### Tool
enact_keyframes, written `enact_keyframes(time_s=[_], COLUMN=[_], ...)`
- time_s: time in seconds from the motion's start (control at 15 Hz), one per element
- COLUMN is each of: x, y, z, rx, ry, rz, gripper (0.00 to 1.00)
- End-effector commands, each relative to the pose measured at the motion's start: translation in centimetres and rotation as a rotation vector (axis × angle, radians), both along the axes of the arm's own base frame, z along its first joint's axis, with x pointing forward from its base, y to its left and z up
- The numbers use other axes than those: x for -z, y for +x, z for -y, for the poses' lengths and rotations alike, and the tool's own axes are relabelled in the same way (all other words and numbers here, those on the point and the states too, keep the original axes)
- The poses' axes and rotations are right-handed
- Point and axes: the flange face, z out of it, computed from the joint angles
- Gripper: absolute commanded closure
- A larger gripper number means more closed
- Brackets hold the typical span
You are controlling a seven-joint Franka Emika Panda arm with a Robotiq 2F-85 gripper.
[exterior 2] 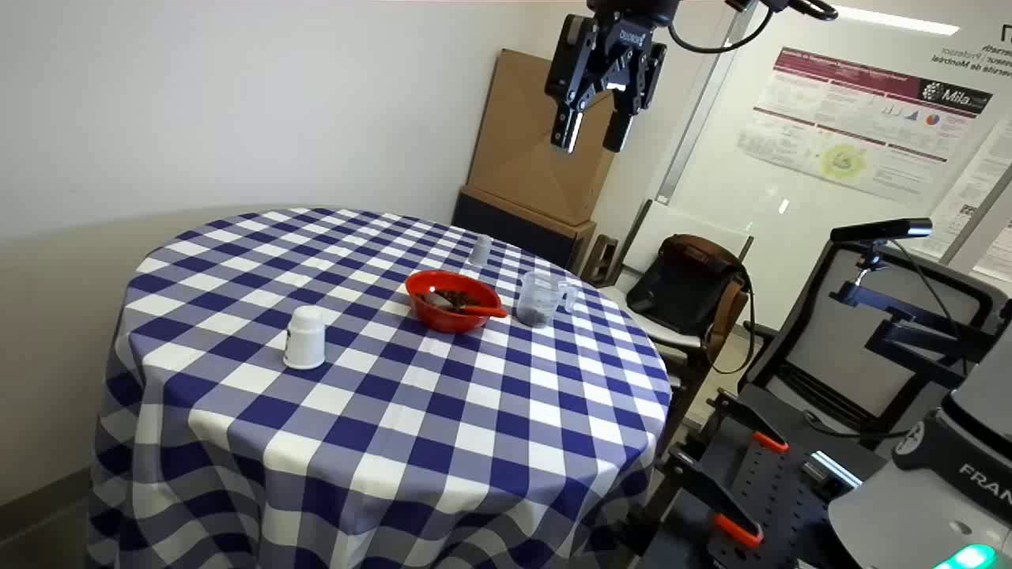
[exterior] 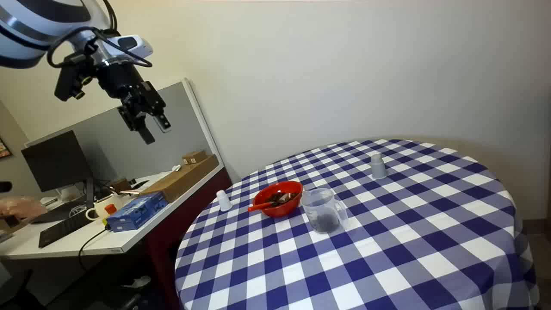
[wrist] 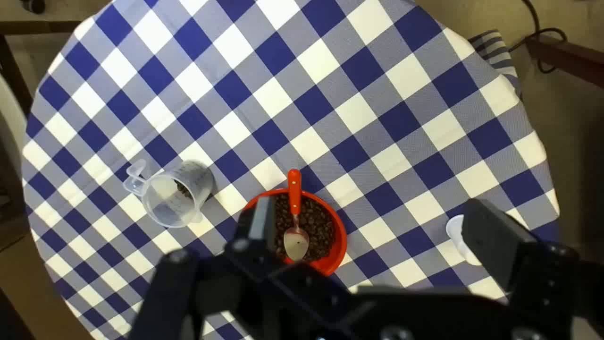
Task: Pour the contents of the clear jar into the red bowl
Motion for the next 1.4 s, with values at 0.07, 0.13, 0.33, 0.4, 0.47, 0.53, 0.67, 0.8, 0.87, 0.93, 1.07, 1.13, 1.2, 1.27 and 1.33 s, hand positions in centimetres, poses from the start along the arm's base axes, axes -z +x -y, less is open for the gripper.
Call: enact_keyframes(time_s=[0.07, 0.13, 0.33, 0.4, 0.47, 0.53, 0.67, 0.8, 0.87, 0.93, 1.07, 1.13, 1.2, 1.27, 1.33], x=[0.0, -0.1, 0.2, 0.4, 0.7, 0.9, 1.2, 1.8, 2.2, 2.6, 3.9, 4.6, 5.2, 5.9, 6.7], y=[0.0, -0.1, 0.0, 0.1, 0.5, 0.9, 2.6, 5.0, 6.4, 7.6, 10.2, 11.3, 12.2, 13.0, 13.7], z=[0.0, 0.1, 0.8, 1.5, 2.5, 3.5, 6.1, 8.9, 10.4, 11.5, 13.9, 15.1, 16.3, 17.4, 18.4], rx=[0.000, -0.003, -0.101, -0.124, -0.161, -0.205, -0.298, -0.382, -0.420, -0.459, -0.522, -0.550, -0.573, -0.596, -0.615], ry=[0.000, -0.012, -0.049, -0.075, -0.097, -0.120, -0.136, -0.153, -0.163, -0.172, -0.188, -0.197, -0.206, -0.215, -0.226], rz=[-0.001, -0.002, -0.089, -0.130, -0.179, -0.204, -0.254, -0.304, -0.334, -0.360, -0.428, -0.465, -0.506, -0.549, -0.593], gripper=[0.00, 0.00, 0.00, 0.00, 0.00, 0.00, 0.00, 0.00, 0.00, 0.00, 0.00, 0.00, 0.00, 0.00, 0.00])
